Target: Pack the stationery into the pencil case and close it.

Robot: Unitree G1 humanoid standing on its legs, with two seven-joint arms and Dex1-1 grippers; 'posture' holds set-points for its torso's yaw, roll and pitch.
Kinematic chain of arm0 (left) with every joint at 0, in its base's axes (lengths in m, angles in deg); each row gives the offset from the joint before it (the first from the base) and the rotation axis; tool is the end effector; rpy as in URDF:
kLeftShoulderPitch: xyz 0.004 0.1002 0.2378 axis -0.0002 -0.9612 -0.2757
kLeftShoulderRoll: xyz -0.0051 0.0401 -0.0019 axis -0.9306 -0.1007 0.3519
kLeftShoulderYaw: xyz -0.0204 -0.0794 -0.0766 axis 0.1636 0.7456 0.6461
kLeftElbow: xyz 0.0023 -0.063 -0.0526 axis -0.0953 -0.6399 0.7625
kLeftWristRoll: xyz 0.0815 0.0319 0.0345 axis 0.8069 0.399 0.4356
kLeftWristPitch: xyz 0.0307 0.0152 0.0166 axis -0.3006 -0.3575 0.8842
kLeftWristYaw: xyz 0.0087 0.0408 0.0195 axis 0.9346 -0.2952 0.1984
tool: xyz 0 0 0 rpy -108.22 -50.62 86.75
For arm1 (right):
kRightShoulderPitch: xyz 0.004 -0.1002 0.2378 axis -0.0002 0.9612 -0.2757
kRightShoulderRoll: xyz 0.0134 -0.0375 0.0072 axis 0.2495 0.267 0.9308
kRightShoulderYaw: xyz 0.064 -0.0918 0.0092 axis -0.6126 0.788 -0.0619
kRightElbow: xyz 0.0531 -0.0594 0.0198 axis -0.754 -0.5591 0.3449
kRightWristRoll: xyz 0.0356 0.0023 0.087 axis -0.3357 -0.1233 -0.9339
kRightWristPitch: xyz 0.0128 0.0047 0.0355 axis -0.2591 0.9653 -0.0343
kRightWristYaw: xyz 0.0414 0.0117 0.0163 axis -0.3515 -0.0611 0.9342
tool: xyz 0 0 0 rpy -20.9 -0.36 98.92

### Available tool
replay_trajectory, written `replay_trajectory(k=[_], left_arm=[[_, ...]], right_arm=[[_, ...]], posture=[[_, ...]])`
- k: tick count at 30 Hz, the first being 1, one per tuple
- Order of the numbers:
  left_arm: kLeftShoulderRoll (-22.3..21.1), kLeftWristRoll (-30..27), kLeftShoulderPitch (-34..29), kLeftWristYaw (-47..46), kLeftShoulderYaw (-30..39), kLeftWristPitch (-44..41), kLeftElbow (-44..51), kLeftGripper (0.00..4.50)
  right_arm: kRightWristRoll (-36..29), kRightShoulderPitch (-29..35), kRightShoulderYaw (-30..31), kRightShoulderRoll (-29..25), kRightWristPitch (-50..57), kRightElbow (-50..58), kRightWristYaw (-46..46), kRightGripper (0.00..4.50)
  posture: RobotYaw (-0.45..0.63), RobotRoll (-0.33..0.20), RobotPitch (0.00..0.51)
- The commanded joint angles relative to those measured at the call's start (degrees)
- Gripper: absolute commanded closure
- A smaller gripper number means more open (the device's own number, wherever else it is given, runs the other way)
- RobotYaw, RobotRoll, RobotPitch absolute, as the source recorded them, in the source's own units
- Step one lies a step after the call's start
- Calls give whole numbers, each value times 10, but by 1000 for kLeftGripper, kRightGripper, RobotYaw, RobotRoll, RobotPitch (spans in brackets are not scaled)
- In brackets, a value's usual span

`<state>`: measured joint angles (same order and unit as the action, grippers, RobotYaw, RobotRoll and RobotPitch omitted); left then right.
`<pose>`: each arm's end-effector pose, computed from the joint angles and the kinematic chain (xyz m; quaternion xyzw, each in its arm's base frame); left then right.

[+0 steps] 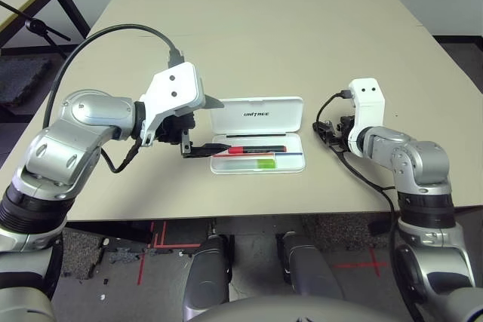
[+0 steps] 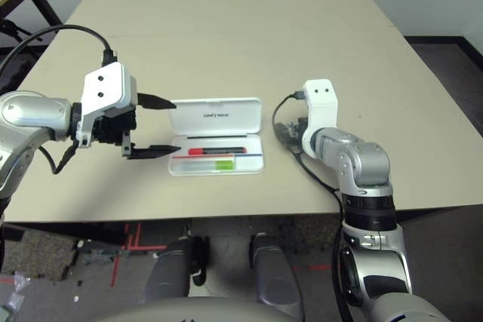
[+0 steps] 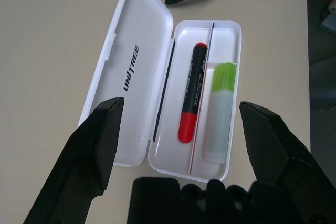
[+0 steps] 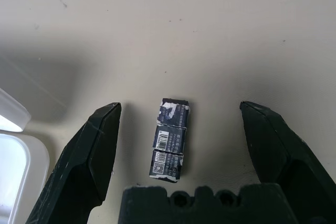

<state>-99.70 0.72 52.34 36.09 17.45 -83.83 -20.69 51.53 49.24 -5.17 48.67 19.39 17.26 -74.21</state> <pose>0.2387 0.2161 0.2298 0.3209 0.0892 -0.5537 0.7632 0.2614 -0.1949 0.1234 0.0088 0.2859 0.1056 0.9524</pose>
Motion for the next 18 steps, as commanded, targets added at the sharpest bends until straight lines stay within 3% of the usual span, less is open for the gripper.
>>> replay_trajectory(k=[1,11,12,18], left_arm=[[0,4,2,-2,-10,0,7,0],[3,5,2,-2,-14,-1,8,0],[3,5,1,-2,-14,-1,8,0],[3,6,1,0,-16,-1,8,0]], right_arm=[[-2,19,13,2,27,-8,9,394],[-4,26,18,-22,36,-2,32,3988],[-3,26,19,-27,34,-2,36,4164],[7,30,51,-75,7,-5,73,4164]], posture=[[-89,0,130],[-94,0,135],[-94,0,135],[-94,0,134]])
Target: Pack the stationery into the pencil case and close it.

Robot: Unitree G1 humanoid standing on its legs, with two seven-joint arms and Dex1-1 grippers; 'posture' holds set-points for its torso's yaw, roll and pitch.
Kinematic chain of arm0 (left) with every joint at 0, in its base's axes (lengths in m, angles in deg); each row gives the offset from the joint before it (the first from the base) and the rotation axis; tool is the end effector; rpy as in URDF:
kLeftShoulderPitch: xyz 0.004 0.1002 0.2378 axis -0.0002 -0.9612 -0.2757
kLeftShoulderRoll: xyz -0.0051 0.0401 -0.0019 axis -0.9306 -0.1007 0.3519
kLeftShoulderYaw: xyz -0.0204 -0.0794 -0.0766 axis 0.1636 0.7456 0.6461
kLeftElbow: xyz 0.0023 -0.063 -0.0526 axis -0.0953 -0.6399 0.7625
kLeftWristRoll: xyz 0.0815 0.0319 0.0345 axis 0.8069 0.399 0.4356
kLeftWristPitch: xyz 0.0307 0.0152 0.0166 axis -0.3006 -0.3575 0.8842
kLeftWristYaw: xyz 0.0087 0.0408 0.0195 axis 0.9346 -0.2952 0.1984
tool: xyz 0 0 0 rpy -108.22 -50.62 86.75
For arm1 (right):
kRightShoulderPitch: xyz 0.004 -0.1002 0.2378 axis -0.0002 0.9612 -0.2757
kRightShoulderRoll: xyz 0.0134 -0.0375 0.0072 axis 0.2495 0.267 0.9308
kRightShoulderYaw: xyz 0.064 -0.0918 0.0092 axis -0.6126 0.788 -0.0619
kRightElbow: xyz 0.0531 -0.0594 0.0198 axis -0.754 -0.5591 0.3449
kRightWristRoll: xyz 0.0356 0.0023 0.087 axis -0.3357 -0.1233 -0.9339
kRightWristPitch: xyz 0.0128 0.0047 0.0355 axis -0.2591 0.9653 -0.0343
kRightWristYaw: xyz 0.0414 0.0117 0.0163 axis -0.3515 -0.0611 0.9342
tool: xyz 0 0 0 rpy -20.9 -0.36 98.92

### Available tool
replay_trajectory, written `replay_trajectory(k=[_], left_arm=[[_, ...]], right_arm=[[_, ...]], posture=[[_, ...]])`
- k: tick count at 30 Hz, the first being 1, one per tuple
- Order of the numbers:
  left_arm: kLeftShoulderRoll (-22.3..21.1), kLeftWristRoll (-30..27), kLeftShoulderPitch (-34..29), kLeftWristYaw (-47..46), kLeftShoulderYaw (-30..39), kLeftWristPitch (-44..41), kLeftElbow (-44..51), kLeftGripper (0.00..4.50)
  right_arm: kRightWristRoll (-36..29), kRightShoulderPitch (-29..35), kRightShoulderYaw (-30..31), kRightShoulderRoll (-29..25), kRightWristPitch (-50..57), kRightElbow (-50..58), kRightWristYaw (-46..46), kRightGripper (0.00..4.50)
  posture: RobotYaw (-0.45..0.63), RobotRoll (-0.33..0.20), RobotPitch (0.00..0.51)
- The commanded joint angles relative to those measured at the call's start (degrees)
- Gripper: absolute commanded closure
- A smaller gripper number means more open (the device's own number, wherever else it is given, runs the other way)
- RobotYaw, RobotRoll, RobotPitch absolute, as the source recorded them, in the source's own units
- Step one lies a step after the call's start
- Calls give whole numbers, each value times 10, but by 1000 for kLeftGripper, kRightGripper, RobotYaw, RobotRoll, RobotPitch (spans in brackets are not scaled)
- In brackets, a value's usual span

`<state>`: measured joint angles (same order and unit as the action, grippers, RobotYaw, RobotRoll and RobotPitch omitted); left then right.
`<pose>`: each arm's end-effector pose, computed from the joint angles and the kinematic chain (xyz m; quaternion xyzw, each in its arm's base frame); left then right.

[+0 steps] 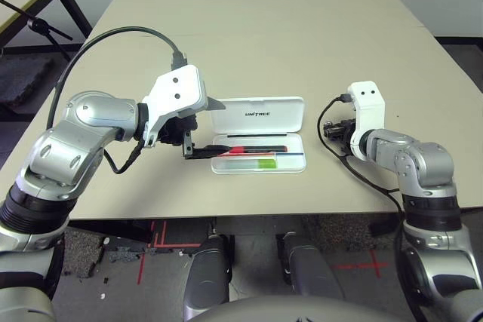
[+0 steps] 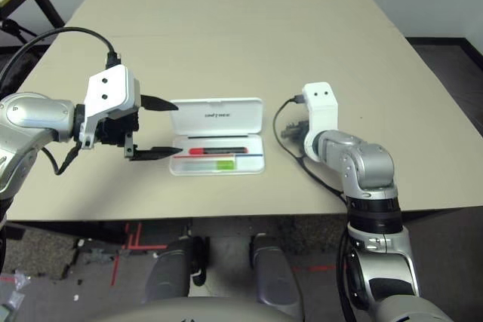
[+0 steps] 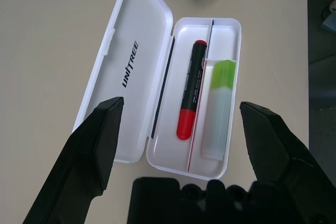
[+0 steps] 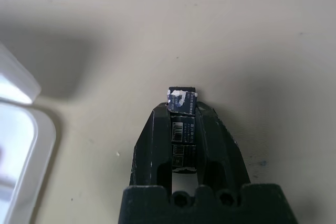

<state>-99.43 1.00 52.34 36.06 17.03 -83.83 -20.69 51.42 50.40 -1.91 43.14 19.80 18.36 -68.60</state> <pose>0.2390 0.2148 0.2283 0.3209 0.0906 -0.5552 0.7619 0.2570 -0.2060 0.1257 -0.0305 0.3007 0.1397 0.9429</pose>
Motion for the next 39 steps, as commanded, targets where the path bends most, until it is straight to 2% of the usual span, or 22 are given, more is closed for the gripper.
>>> replay_trajectory(k=[1,4,8,13,15,24,39], left_arm=[[-1,3,0,0,-11,-1,9,0],[-2,3,-1,1,-11,-1,10,0],[-2,6,1,2,-13,1,6,0],[-5,11,1,5,-15,6,2,0],[-6,12,-1,4,-14,6,4,0],[-9,13,-7,0,-12,2,9,0],[-14,16,-16,-4,-10,-9,21,0]], right_arm=[[8,19,24,-32,-4,-15,27,4164],[6,16,42,-80,-53,-21,83,4164],[40,10,96,-173,-223,-55,211,4164],[58,-12,123,-243,-379,-105,368,4164],[57,-18,128,-256,-420,-112,419,4164],[51,-44,156,-239,-469,-77,536,4164],[90,-68,223,-196,-497,-47,589,4164]], posture=[[-93,0,135],[-93,0,135],[-100,0,132],[-98,0,133],[-93,0,133],[-78,0,133],[-50,0,141]])
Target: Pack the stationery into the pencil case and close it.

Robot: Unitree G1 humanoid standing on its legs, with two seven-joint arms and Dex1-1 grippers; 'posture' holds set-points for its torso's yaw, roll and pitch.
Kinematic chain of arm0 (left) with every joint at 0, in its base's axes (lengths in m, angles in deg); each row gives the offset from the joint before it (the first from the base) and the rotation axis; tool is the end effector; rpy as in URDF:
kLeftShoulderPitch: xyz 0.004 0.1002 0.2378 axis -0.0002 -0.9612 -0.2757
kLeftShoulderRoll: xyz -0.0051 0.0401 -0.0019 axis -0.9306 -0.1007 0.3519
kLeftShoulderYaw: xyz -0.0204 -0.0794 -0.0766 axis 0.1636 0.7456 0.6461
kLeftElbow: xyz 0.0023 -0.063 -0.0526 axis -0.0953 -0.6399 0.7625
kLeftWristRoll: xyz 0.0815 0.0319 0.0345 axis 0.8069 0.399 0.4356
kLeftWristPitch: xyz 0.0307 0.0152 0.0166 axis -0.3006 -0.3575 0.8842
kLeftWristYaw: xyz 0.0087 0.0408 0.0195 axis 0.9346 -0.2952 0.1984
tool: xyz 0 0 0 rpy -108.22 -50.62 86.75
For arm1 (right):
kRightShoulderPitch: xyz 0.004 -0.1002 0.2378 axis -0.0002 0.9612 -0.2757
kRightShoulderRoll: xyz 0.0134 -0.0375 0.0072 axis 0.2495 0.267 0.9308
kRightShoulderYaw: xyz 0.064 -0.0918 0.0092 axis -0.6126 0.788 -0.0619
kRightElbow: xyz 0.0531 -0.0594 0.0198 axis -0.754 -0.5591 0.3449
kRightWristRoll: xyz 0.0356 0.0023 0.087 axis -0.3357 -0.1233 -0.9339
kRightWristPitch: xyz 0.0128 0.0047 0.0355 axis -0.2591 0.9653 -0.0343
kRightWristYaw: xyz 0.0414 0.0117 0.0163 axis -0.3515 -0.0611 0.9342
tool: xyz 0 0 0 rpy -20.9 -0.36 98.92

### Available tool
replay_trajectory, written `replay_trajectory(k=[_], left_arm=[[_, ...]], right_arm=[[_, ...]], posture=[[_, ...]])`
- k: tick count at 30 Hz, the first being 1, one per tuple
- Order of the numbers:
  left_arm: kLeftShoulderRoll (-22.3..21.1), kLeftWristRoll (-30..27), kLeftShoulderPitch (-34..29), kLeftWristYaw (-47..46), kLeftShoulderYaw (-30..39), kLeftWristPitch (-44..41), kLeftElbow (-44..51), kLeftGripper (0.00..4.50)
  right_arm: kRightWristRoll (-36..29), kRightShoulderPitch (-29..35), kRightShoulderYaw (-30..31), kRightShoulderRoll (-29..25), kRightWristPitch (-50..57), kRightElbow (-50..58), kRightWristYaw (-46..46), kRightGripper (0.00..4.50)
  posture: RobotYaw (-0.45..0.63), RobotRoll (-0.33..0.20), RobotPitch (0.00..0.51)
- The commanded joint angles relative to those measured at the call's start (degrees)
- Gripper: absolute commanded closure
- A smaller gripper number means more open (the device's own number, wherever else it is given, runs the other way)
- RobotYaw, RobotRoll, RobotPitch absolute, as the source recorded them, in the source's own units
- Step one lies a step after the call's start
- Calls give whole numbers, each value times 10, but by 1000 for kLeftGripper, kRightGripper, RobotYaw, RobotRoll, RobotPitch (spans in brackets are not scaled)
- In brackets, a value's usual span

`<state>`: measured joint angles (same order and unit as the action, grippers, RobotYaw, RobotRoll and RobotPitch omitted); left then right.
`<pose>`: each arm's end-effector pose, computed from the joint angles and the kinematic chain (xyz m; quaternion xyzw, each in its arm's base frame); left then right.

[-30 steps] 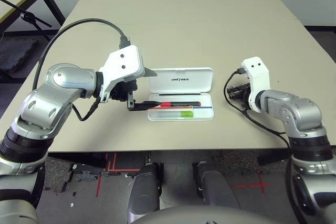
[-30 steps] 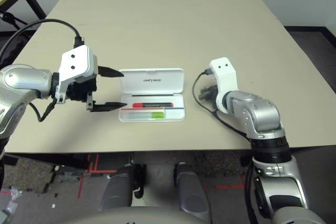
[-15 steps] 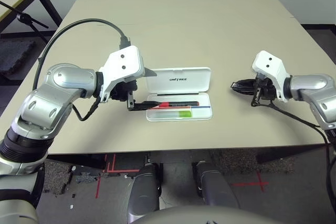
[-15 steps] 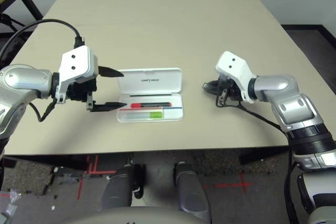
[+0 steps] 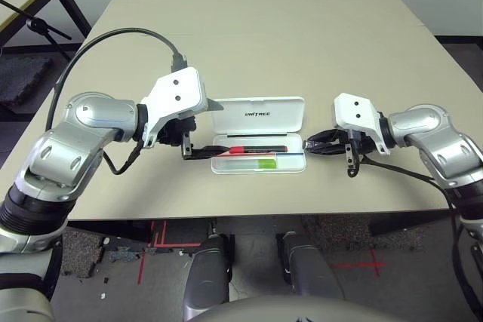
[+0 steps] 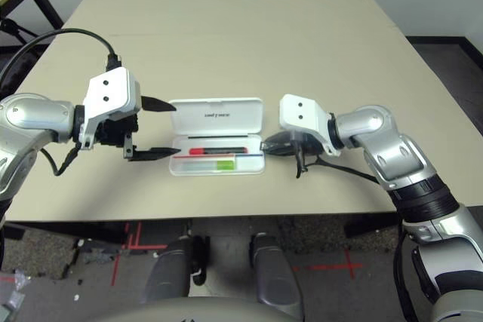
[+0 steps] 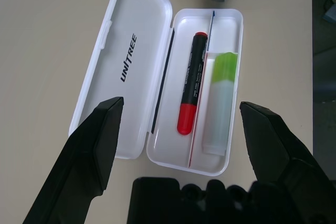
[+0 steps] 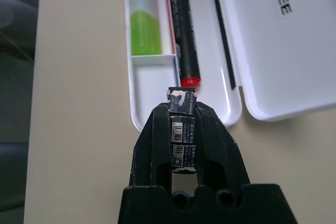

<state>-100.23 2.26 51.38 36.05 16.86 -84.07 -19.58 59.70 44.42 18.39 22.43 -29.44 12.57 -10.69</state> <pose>0.2360 0.2155 0.2271 0.3333 0.0993 -0.5493 0.7598 0.2752 -0.2141 0.1714 -0.3155 0.1468 0.6194 0.7037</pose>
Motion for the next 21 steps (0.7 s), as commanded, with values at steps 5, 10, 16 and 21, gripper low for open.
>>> replay_trajectory(k=[5,10,16,21], left_arm=[[-6,3,-9,-8,-7,-13,16,0],[-11,3,-17,-11,-4,-16,22,0],[-15,4,-21,-12,-3,-15,22,0],[-16,4,-19,-12,-4,-15,21,0]], right_arm=[[26,-21,41,32,-16,0,15,4164],[57,-30,61,46,-46,-24,12,4164],[71,-39,67,64,-56,-40,15,4164],[74,-43,62,71,-61,-47,17,4164]], posture=[[-39,0,141],[-31,0,141],[-25,0,136],[-25,0,134]])
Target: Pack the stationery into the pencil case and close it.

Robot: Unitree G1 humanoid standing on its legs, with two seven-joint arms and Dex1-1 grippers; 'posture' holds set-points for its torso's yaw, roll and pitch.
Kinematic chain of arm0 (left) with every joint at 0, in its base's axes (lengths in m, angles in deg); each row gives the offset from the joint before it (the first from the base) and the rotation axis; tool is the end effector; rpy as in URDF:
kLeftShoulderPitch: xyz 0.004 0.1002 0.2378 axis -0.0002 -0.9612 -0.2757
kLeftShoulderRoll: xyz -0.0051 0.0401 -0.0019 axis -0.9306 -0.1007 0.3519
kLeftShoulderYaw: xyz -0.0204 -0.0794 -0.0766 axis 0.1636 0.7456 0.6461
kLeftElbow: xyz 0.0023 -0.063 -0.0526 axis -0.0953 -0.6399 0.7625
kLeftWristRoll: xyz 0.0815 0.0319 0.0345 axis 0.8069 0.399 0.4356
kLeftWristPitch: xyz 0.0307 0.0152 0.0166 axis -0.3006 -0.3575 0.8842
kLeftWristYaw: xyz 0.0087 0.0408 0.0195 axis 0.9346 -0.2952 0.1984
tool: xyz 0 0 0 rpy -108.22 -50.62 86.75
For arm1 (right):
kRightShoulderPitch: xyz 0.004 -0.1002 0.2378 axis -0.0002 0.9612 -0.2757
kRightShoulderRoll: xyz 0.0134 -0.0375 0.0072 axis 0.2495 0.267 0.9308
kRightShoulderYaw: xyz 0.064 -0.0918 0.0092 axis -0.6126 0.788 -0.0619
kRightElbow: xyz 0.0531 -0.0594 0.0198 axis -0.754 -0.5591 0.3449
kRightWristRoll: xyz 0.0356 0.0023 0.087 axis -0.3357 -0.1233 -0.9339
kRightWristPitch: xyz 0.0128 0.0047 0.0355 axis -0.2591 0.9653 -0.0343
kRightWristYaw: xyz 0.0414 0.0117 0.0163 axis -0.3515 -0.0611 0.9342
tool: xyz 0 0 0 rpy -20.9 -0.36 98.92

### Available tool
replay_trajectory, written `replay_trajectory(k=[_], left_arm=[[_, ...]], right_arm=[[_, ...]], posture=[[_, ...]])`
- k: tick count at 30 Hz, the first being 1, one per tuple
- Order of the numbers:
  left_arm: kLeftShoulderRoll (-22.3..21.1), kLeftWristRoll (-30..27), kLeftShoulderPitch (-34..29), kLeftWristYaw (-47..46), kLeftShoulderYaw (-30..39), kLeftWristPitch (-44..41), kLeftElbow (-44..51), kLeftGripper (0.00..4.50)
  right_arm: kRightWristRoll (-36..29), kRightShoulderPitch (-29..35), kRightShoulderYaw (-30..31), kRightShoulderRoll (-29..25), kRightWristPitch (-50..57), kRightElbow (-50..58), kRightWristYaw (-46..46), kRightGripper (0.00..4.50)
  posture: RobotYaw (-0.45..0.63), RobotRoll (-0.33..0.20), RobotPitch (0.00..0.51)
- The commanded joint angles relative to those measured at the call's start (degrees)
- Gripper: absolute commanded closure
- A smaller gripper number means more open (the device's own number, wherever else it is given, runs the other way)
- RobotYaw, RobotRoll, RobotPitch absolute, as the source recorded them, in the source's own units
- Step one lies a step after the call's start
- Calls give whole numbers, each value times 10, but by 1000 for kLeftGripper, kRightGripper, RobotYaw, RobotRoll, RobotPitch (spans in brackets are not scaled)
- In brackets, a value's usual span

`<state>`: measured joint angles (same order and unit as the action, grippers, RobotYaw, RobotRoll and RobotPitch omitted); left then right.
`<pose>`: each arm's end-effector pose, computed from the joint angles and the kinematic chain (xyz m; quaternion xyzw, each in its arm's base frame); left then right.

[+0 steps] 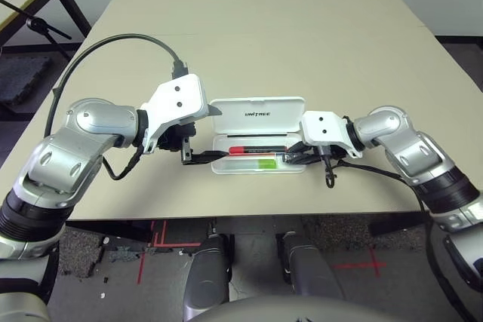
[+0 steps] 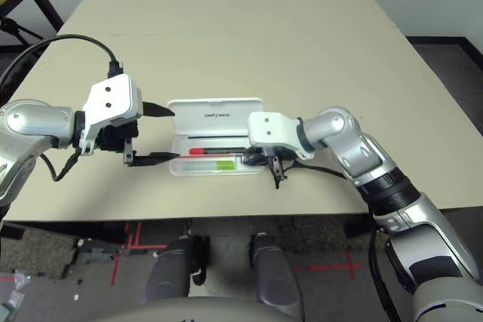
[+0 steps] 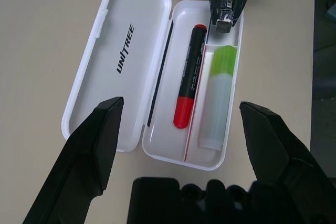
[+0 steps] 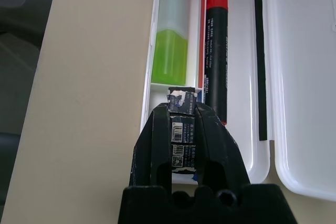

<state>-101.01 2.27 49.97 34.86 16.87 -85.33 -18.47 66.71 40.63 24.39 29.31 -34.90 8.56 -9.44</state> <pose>0.2327 0.2170 0.2235 0.3330 0.1128 -0.5402 0.7646 0.2863 -0.1779 0.1601 -0.3567 0.1267 0.6554 0.6536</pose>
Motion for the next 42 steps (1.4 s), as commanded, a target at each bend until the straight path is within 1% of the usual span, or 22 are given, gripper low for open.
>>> replay_trajectory(k=[1,3,7,10,11,14,19,23,25,31,36,38,40,42], left_arm=[[-9,4,-5,0,-4,-2,10,0],[-9,4,-4,0,-5,-1,9,0],[-9,4,-2,1,-7,1,6,0],[-10,4,-3,2,-7,3,5,0],[-10,4,-3,2,-7,3,4,0],[-13,5,-6,3,-5,5,2,0],[-24,9,-16,4,2,11,-6,0],[-32,11,-24,8,2,20,-13,0],[-33,12,-24,10,1,25,-18,0],[-35,18,-20,17,-2,40,-35,0],[-39,20,-18,23,-2,40,-40,0],[-43,19,-18,27,-2,37,-41,384],[-51,26,-21,30,-4,41,-48,936],[-58,46,-24,27,-8,56,-68,1768]], right_arm=[[5,-6,1,3,-8,-7,2,3425],[1,-7,-3,5,-2,-6,2,2810],[-15,-10,-12,7,18,4,7,1366],[-28,-12,-23,-2,35,6,13,213],[-33,-13,-29,-7,41,6,15,28],[-59,-15,-58,-29,73,6,28,28],[-138,-8,-138,-96,167,8,61,28],[-188,-21,-202,-146,228,-5,68,28],[-211,-21,-224,-168,249,-4,78,28],[-255,4,-260,-216,283,5,99,28],[-288,13,-276,-217,309,23,89,28],[-285,20,-271,-216,303,26,83,0],[-284,23,-267,-215,300,28,79,0],[-287,23,-265,-213,301,30,76,0]], posture=[[-25,0,134],[-30,0,131],[-34,0,129],[-35,0,128],[-34,0,128],[-32,0,126],[-31,0,122],[-41,0,120],[-48,0,118],[-58,0,119],[-61,0,118],[-61,0,117],[-60,0,117],[-60,0,117]])
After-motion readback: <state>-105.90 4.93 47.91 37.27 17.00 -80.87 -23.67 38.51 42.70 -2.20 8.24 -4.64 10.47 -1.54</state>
